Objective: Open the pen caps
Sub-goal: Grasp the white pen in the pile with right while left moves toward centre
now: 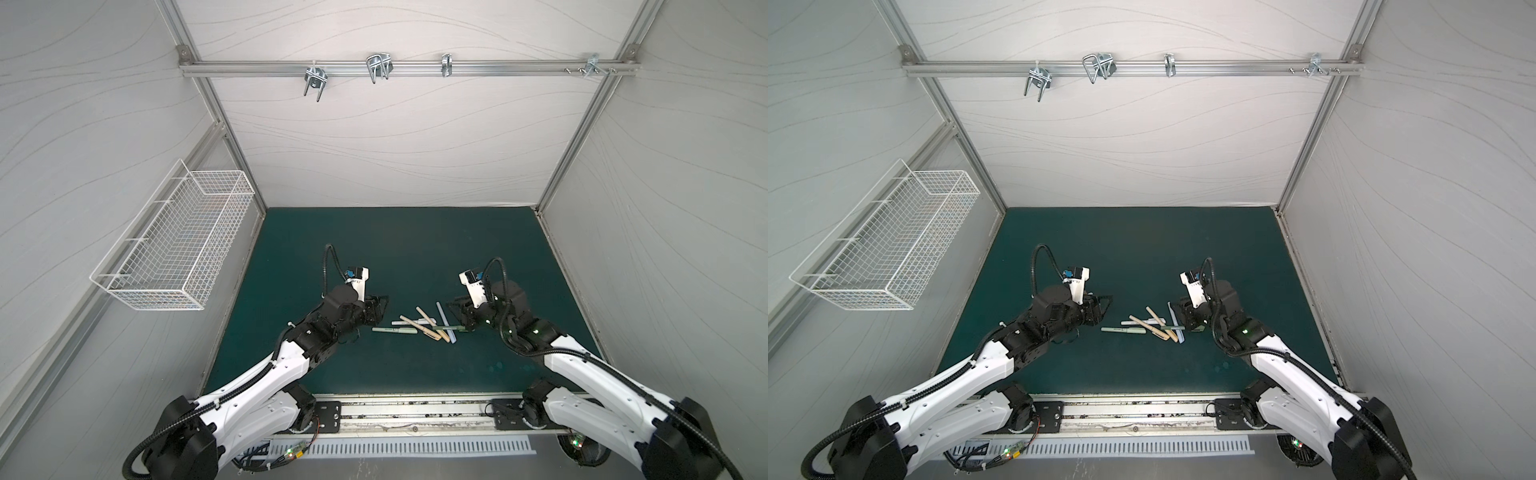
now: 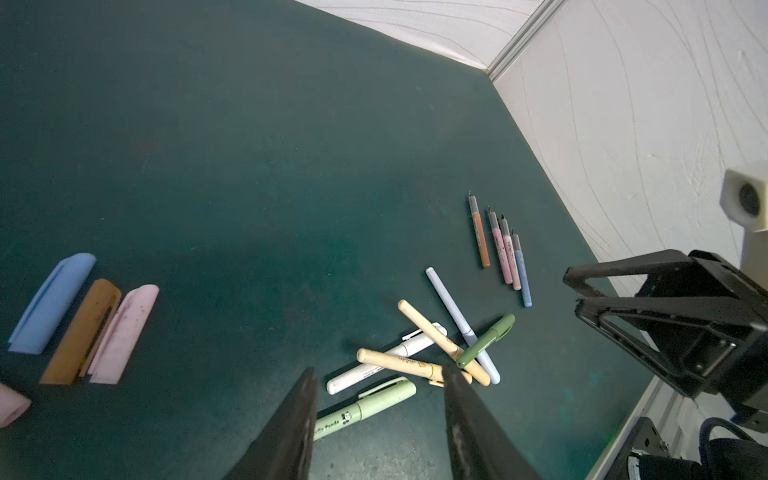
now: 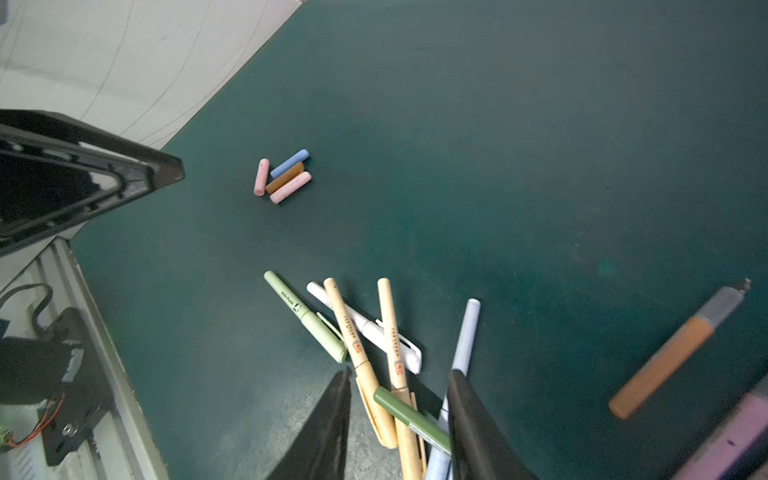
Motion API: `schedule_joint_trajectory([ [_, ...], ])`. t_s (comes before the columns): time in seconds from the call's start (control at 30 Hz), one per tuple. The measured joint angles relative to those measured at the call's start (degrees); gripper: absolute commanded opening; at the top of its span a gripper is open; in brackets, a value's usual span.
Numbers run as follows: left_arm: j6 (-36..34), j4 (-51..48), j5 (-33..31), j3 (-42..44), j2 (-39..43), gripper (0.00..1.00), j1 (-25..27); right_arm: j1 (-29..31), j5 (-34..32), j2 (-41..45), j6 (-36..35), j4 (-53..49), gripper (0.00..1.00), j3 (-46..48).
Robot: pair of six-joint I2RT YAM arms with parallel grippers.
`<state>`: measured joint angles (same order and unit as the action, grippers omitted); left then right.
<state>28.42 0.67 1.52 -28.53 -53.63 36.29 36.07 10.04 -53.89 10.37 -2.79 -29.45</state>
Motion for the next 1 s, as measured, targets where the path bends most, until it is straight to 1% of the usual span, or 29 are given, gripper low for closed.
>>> schedule_joint_trajectory([
  [0.17,-0.9,0.2,1.2,0.4,-2.1,0.49,0.0,1.9,1.9,-4.4,-1.6,0.0,0.39,-1.7],
  [0.27,-1.3,0.5,3.1,0.3,-4.4,0.49,0.0,2.6,2.0,-7.3,-2.5,-0.8,0.39,-3.3],
  [0.37,-1.5,0.7,5.6,0.2,-6.8,0.49,0.0,3.1,0.8,-9.0,-3.3,-3.1,0.39,-5.1],
  [0.47,-1.7,1.7,8.7,0.0,-8.6,0.48,0.0,3.5,-1.8,-9.2,-3.4,-5.8,0.39,-6.4],
  [0.57,-1.7,3.1,11.8,-0.5,-10.4,0.48,0.1,3.7,-4.4,-9.2,-2.0,-9.0,0.40,-8.0],
  [0.73,-2.4,4.5,15.8,-1.5,-12.0,0.48,1.0,3.8,-8.6,-7.8,2.3,-15.7,0.40,-11.4],
  [0.87,-3.0,5.5,17.0,-1.7,-12.4,0.48,1.9,3.9,-12.6,-5.8,5.4,-20.2,0.40,-12.7],
  [1.0,-3.2,5.8,17.5,-1.8,-13.1,0.48,2.3,3.9,-14.4,-7.3,7.4,-24.6,0.40,-13.9],
])
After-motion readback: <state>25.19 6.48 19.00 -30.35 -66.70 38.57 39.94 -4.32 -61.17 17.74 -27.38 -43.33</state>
